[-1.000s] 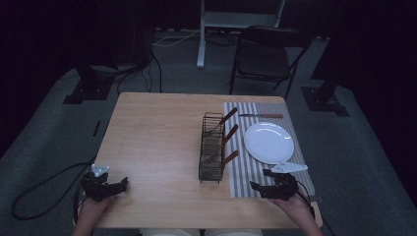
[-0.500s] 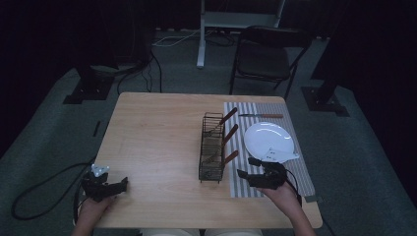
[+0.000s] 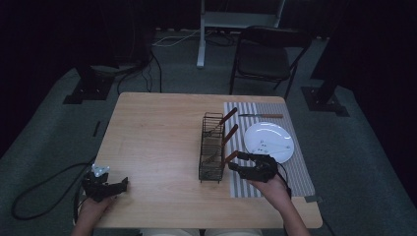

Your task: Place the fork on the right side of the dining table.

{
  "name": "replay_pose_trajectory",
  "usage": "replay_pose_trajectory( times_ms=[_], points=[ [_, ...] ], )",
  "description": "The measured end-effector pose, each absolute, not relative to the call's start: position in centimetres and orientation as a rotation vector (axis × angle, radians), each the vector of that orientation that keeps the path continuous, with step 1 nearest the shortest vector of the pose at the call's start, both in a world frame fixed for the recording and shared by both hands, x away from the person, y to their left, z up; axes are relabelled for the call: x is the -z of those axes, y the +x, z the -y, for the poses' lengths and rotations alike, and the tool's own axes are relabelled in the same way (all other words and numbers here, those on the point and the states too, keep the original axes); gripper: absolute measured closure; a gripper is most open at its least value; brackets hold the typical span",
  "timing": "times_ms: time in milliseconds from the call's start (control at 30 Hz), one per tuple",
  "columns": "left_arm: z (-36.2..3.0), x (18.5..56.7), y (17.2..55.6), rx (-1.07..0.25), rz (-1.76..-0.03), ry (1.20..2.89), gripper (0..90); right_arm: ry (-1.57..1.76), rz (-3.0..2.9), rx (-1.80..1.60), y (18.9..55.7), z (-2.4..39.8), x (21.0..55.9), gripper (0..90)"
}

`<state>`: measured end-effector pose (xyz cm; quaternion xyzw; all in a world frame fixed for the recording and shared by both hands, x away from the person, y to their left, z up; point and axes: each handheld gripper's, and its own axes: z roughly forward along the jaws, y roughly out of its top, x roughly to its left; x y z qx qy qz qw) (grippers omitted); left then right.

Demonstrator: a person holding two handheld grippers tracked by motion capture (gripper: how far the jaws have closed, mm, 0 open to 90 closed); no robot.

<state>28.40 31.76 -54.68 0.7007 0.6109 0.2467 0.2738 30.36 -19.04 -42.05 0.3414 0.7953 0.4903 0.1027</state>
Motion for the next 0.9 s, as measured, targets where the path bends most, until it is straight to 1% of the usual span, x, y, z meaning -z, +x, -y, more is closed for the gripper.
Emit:
replay_pose_trajectory(
  times_ms=[100,133,233,367,467,567,767,900],
  points=[
    [-31.8,54.7,28.4,-0.663,-1.644,1.886,0.2,1.006,-2.350,-1.448,30.5,18.7,42.0,49.2],
    [-31.8,54.7,28.4,-0.663,-1.644,1.886,0.2,1.007,-2.350,-1.446,30.6,18.4,42.0,52.3],
    [-31.8,54.7,28.4,-0.662,-1.644,1.886,0.2,1.017,-2.352,-1.446,31.0,18.0,42.1,56.8],
    [-31.8,54.7,28.4,-0.663,-1.644,1.886,0.2,1.031,-2.367,-1.421,31.3,17.6,42.4,60.2],
    [-31.8,54.7,28.4,-0.663,-1.644,1.886,0.2,1.038,-2.385,-1.392,31.5,17.3,42.8,65.1],
    [-31.8,54.7,28.4,-0.663,-1.644,1.886,0.2,1.023,-2.411,-1.388,31.5,17.2,43.0,72.4],
    [-31.8,54.7,28.4,-0.663,-1.644,1.886,0.2,1.002,-2.450,-1.402,31.6,17.3,42.8,75.6],
    [-31.8,54.7,28.4,-0.663,-1.644,1.886,0.2,0.986,-2.441,-1.378,31.5,17.2,42.5,76.2]
  ],
)
